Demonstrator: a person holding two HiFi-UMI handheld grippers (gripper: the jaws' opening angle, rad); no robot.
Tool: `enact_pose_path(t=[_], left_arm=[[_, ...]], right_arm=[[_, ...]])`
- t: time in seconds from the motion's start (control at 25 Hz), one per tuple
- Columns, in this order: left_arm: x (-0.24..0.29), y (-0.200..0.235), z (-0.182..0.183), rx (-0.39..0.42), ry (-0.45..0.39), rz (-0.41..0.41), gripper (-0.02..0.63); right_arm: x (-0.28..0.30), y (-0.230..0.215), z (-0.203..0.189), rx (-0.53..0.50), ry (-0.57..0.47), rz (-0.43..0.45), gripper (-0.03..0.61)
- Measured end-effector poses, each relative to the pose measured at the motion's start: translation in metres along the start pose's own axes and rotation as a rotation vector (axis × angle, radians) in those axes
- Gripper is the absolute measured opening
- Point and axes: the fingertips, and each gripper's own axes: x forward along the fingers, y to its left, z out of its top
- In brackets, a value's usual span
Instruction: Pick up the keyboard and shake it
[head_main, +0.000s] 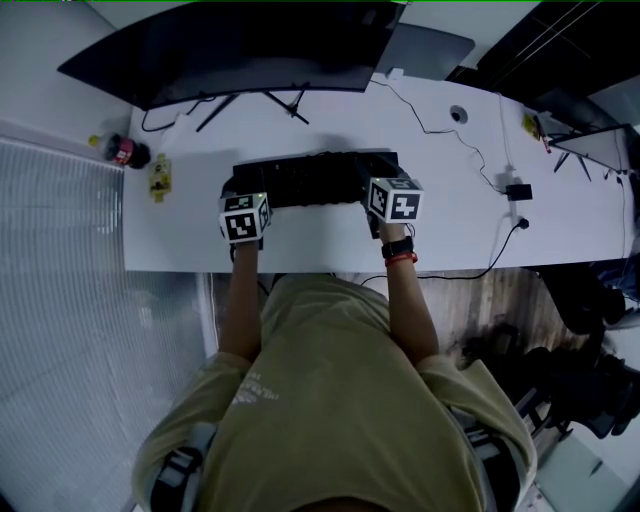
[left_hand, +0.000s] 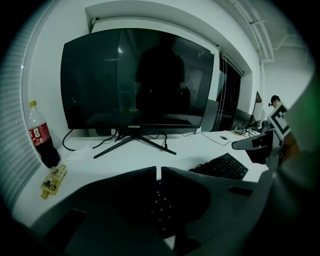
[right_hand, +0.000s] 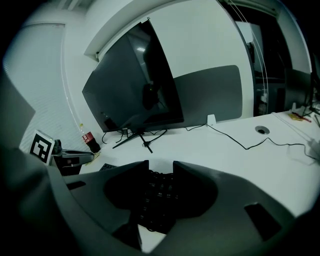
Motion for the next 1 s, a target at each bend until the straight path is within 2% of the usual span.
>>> enact_pose_path(t=[0.4,0.48,0.6,0.8,1.0], left_arm=[[0.015,0.02,-0.02,-0.016,0.061,0.02,0.045],[0.017,0.023,-0.025,-0.025,0.077,0.024,0.078],[0.021,0.032,-0.034,-0.043,0.105,0.032,0.183],[0.03,0.049,-0.039,-0.064,0.121,0.053,0.223],[0.041,0.057,-0.05,-0.095,0.157,0.029,0.272]], right_arm=[[0.018,-0.018,-0.014,0.011,0.035,-0.028,0.184],[0.02,-0.021,-0.014,0.009,0.037,-0.033,0.189],[0.023,-0.024,-0.015,-0.001,0.041,-0.042,0.201],[0.027,-0.039,-0.011,-0.019,0.046,-0.069,0.223],[0.03,-0.061,-0.01,-0.016,0.045,-0.105,0.254]])
